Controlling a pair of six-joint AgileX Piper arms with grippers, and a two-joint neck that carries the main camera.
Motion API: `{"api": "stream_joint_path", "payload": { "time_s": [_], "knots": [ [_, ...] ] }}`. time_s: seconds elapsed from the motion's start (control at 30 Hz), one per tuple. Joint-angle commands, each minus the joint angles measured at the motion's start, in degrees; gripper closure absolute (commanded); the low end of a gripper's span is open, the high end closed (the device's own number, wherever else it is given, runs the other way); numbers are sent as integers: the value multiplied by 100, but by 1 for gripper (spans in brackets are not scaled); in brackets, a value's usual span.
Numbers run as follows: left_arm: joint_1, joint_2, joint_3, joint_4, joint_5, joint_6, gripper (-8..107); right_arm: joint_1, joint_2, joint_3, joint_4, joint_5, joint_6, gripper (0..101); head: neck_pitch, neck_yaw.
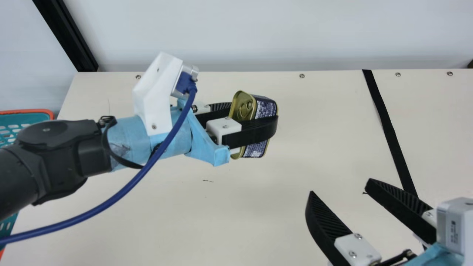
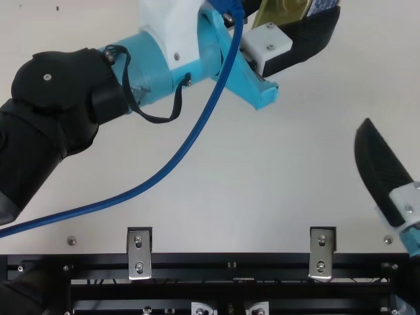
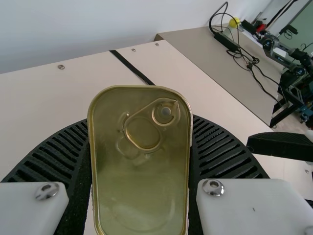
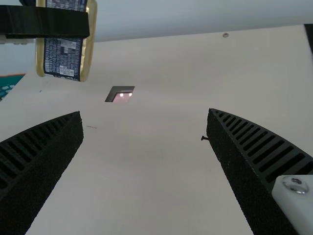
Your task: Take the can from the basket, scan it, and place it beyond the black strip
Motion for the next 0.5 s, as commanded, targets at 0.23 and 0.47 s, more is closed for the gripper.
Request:
{"api": "stream_joint_path", "payload": {
  "time_s": [0.23,0.47],
  "knots": [
    [0,0,0,0,0,0,89,799,777,-53,358,-882,-123,0,-87,-2],
    [0,0,0,0,0,0,89,1390,1469,-210,426,-1598,-60,0,-87,-2]
  ]
}}
